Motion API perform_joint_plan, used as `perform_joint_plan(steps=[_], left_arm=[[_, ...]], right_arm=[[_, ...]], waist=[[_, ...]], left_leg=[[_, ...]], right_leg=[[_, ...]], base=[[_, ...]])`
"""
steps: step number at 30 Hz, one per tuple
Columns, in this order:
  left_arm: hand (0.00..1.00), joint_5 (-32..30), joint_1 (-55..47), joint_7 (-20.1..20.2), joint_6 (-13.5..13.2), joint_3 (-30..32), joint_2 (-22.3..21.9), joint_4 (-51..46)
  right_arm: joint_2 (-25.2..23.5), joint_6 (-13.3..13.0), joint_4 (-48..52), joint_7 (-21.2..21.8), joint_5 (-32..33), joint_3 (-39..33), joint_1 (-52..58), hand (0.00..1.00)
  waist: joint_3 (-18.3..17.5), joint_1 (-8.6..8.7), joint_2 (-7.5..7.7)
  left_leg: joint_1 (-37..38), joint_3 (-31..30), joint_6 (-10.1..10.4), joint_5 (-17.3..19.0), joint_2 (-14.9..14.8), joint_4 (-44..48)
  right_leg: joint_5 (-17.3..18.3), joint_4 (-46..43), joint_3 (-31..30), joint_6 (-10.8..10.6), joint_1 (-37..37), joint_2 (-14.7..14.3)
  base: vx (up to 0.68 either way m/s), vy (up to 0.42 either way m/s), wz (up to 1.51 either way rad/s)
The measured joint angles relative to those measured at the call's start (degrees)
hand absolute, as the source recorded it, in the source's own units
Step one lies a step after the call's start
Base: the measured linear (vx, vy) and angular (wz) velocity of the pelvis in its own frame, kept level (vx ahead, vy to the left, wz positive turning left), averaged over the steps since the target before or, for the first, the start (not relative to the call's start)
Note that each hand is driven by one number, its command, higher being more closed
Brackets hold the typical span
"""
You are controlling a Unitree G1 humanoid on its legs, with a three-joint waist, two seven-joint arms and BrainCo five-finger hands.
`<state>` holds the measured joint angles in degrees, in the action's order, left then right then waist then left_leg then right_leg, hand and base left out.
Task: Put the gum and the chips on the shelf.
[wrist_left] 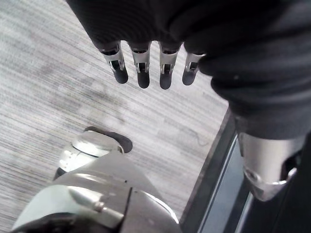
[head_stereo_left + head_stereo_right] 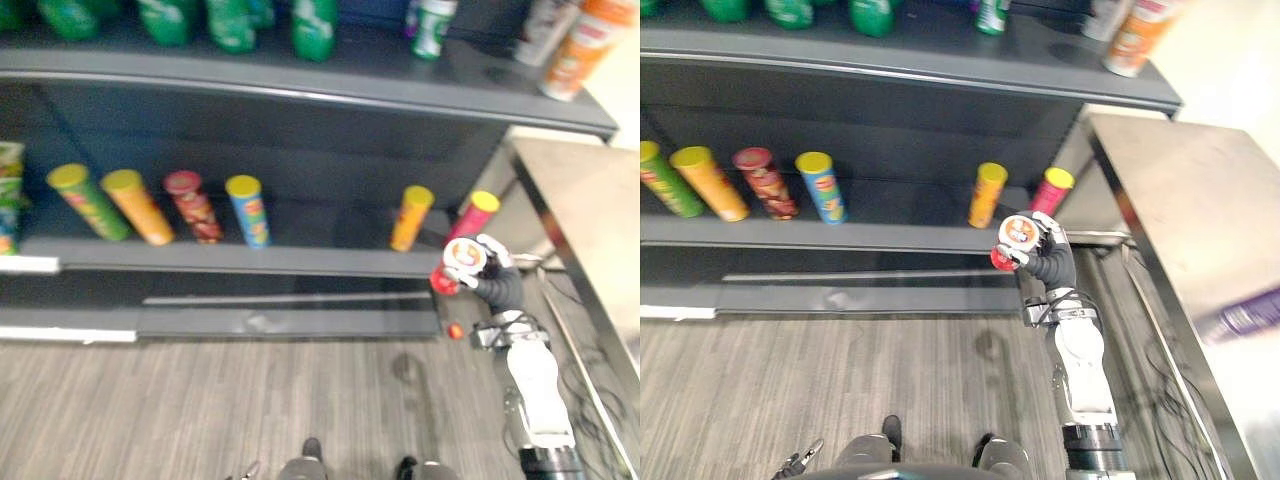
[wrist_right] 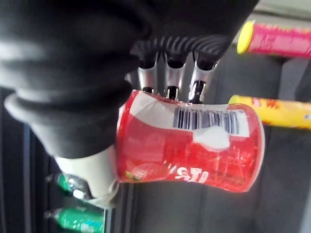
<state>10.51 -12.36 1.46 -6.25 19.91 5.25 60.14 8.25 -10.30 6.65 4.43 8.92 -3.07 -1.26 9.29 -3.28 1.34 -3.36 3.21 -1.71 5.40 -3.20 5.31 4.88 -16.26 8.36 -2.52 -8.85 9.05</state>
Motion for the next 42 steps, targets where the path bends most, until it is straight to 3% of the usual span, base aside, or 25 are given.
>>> perform_joint_plan(steps=[2,3,5,6,8,11,13,16,19,23,27,37,42], left_arm=[[0.0,0.0,0.41,0.0,-0.35,-0.01,0.34,0.69],[0.0,0.0,0.77,0.01,-0.67,-0.05,0.99,1.38],[0.0,-0.01,0.57,0.04,-0.71,0.66,2.55,1.5],[0.0,0.02,0.8,-0.05,-0.65,1.01,2.5,1.85],[0.0,0.01,0.25,0.21,-0.63,1.22,0.85,2.47],[0.0,-0.05,1.38,1.14,-0.43,0.64,-1.16,3.22],[0.0,-0.16,1.97,1.29,-0.41,0.25,-1.12,3.16],[0.0,-0.61,2.22,1.25,-0.46,-1.11,-0.72,3.01],[0.0,-2.78,2.15,1.01,-0.32,-1.78,-0.36,2.32],[0.0,-2.95,1.87,0.92,0.13,-2.16,-0.44,1.96],[0.0,-4.57,1.87,0.86,0.18,-2.25,-0.39,1.64],[0.0,-4.72,2.08,0.95,0.3,-2.73,-0.01,2.68],[0.0,-5.17,2.09,1.04,0.61,-2.73,0.07,3.12]], right_arm=[[0.03,0.01,0.95,0.3,0.03,-0.02,1.28,1.0],[0.03,0.01,2.0,0.89,0.06,-0.05,2.23,1.0],[-0.11,-0.01,3.38,1.74,0.13,0.18,2.37,1.0],[0.19,-0.03,3.4,1.99,0.16,0.05,2.12,1.0],[0.34,-0.14,3.89,2.34,1.26,-0.12,1.21,1.0],[0.89,-0.04,3.9,2.18,2.61,-2.91,1.42,1.0],[0.85,-0.04,3.8,2.02,3.03,-4.23,1.49,1.0],[0.61,-0.13,3.8,1.98,3.5,-5.37,1.79,1.0],[-0.61,-0.08,3.02,1.59,3.35,-4.99,2.75,1.0],[-1.65,-0.01,1.28,0.61,2.56,-4.86,3.09,1.0],[-1.6,0.03,1.21,-0.3,2.32,-4.92,3.72,1.0],[-0.59,0.54,0.89,-0.17,2.48,-2.19,2.93,1.0],[1.1,2.27,1.53,0.82,5.19,-0.45,0.54,1.0]], waist=[[0.05,0.21,0.13],[-0.14,0.34,0.56],[-0.51,-0.03,3.36],[-0.59,-0.17,3.12],[-1.31,0.0,0.96],[-1.5,1.83,-0.56],[-1.49,1.98,-0.48],[-1.62,2.31,-0.39],[-1.63,2.16,-0.44],[-1.68,2.02,-0.5],[-1.77,3.2,-0.58],[-3.25,2.86,-0.5],[-3.82,2.84,-0.41]], left_leg=[[0.52,-3.99,0.43,-0.05,1.77,-0.11],[0.64,-6.41,0.89,0.11,2.6,-0.07],[0.6,-8.14,2.51,0.7,3.87,0.0],[0.56,-8.85,3.17,0.97,3.21,0.17],[-0.74,-9.3,5.34,-0.06,-0.11,-1.03],[-1.48,-9.91,7.98,-3.83,-3.32,-5.56],[-1.44,-9.01,8.29,-5.25,-3.61,-6.51],[-1.41,-1.45,7.65,-6.9,-2.83,-7.08],[-1.01,-0.31,7.47,-7.59,-2.22,-8.02],[1.57,2.86,7.84,-8.1,-2.32,-10.55],[1.79,4.74,7.72,-8.18,-2.5,-10.74],[2.75,9.85,7.45,-8.0,-2.73,-11.1],[3.48,10.86,7.44,-8.01,-2.81,-11.11]], right_leg=[[-0.6,0.33,-3.79,-0.92,-0.76,0.02],[-1.64,1.59,-4.79,-2.47,-0.89,0.47],[-3.59,6.15,-3.0,-4.6,0.34,2.59],[-2.83,6.34,-1.42,-4.84,1.14,2.28],[-2.33,7.92,2.2,-3.65,1.75,-0.12],[-1.72,9.59,9.47,-2.61,3.03,-1.76],[-1.66,10.39,12.03,-2.51,4.42,-1.86],[-1.66,12.72,15.51,-2.54,7.5,-0.89],[-1.91,13.59,16.35,-2.97,8.34,-0.47],[-2.04,13.77,14.35,-3.18,8.38,-0.47],[-2.4,14.24,13.03,-3.69,7.95,-0.64],[-5.02,16.33,8.2,-3.54,7.06,-1.32],[-5.58,16.59,6.82,-3.28,7.2,-1.51]], base=[[0.1,-0.07,1.5],[0.14,-0.168,1.58],[0.19,-0.275,1.33],[0.24,-0.357,0.91],[0.21,-0.29,0.63],[0.17,-0.179,0.83],[0.14,-0.074,0.78],[0.05,0.03,0.58],[0.02,0.056,0.13],[-0.04,0.015,-0.31],[-0.07,0.013,-0.21],[-0.02,0.011,-0.24],[0.01,-0.001,-0.11]])
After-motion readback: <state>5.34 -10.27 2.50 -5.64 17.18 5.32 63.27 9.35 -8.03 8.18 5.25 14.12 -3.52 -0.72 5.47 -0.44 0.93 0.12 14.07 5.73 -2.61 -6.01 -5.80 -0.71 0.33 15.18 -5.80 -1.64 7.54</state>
